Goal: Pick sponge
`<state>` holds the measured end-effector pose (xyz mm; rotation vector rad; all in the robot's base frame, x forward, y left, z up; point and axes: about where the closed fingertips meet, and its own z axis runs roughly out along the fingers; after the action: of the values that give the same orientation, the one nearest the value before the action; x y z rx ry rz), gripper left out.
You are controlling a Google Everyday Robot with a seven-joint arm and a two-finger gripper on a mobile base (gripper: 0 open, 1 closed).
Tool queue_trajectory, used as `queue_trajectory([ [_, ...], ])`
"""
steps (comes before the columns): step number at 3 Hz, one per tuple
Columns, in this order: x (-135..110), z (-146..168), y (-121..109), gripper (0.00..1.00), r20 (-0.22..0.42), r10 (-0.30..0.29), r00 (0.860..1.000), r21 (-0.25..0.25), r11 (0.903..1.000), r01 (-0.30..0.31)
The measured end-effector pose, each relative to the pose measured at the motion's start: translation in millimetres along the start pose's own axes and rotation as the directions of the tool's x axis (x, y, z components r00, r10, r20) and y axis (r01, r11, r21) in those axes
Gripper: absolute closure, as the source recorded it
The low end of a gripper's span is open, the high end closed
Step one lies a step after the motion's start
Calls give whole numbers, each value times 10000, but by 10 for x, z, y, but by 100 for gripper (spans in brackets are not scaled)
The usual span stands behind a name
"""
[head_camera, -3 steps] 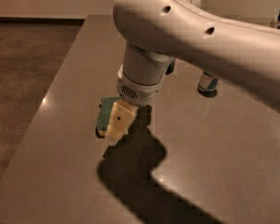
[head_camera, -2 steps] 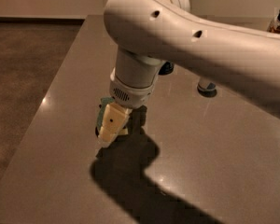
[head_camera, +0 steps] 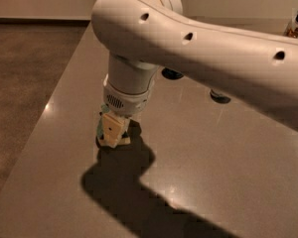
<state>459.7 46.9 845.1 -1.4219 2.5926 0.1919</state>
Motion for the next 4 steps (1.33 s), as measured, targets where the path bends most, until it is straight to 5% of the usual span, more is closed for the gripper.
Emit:
queue_trajectory([
  [1,-28,-138,-108,78,315,199,9993,-113,9997,-195],
  [2,-3,-276,-243,99,671,443,9968,-298,9987,-424],
  [4,107,-756,-561,100,1829,690,9807,-893,9946,-534],
])
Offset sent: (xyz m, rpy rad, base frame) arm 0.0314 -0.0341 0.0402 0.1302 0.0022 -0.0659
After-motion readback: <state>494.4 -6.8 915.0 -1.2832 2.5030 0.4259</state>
